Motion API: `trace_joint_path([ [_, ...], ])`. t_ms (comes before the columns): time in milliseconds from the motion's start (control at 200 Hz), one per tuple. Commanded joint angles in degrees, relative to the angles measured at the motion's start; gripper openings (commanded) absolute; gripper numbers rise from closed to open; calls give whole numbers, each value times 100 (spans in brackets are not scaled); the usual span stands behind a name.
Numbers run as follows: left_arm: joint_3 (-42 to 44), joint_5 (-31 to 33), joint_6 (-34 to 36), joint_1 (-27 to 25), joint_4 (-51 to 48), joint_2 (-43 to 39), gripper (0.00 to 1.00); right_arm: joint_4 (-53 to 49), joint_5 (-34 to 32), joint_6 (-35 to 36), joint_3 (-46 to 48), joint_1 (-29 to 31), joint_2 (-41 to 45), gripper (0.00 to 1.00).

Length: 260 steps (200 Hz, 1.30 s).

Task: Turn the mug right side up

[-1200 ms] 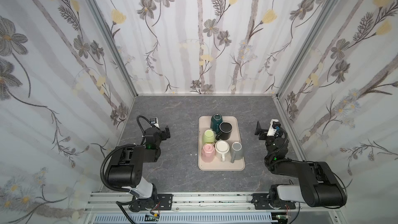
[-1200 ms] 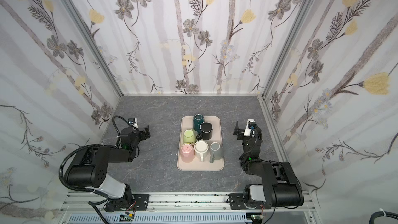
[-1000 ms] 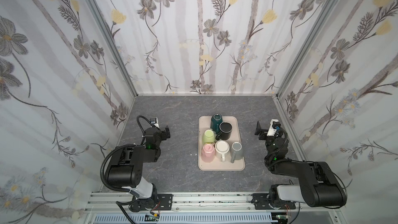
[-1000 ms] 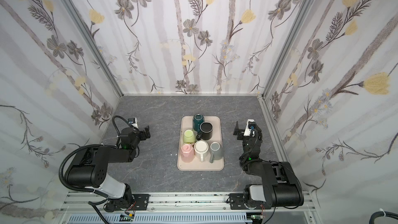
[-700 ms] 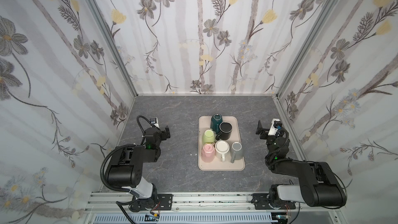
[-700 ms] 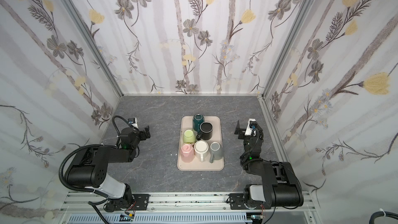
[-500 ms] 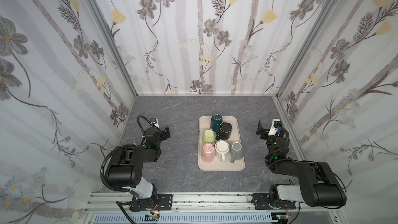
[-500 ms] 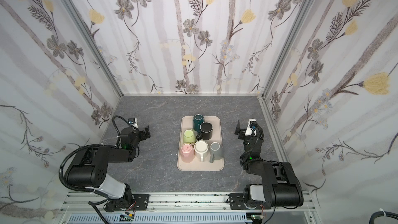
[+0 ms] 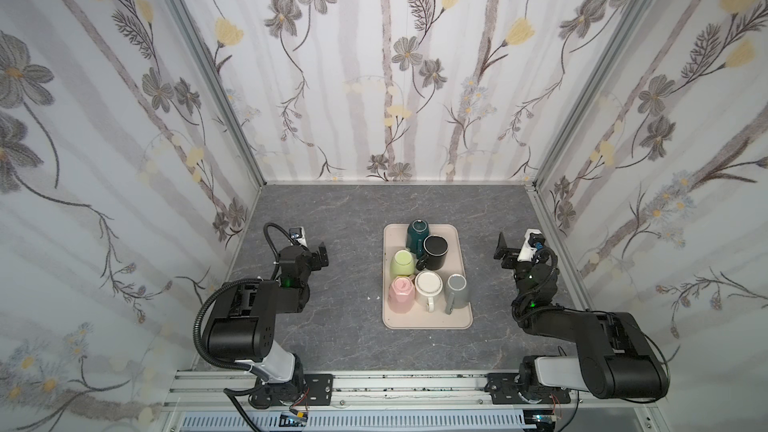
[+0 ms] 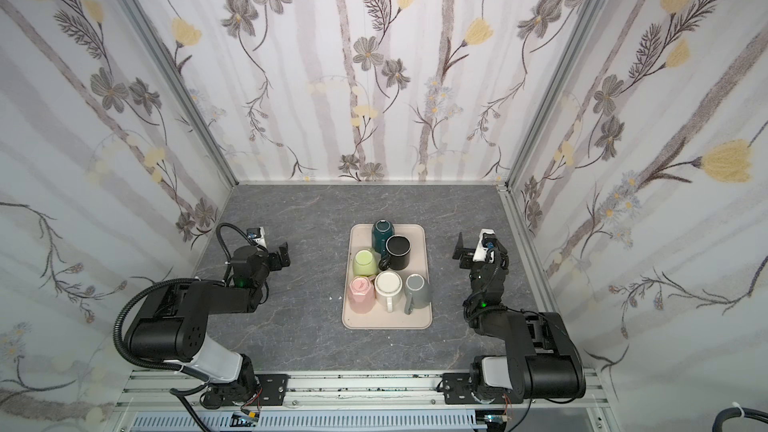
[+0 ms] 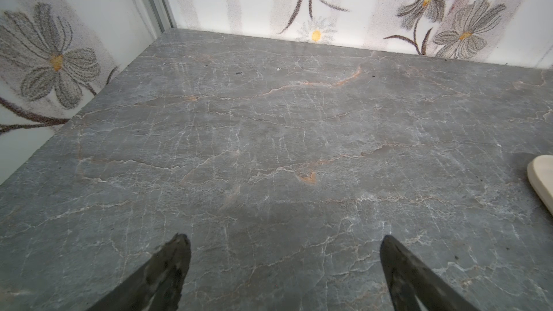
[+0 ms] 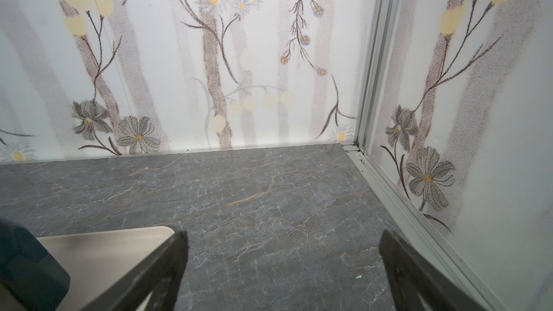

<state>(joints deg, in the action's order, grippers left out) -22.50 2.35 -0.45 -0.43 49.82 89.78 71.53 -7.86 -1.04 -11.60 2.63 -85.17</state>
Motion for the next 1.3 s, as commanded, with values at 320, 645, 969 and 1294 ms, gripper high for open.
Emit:
trace_joint_path([
  [320,-739,1156,-564,-19,-2000,-784,100,-2201,-1415,-422,-816,371,854,100],
  [645,-1961,2177,-1317,-687,-5265,-1218,100,-4297,-1055,-1012,-1406,379,2130,100],
  [969,-2144,1674,-1691,-2151,-6205,-1968,100,-7466,-924,-1122,-2941,413,2834,100],
  [1294,-1845,833,-2239,-3129,-5747,-2525,100,-8516,441,-1658,-3185,941,2571,100],
])
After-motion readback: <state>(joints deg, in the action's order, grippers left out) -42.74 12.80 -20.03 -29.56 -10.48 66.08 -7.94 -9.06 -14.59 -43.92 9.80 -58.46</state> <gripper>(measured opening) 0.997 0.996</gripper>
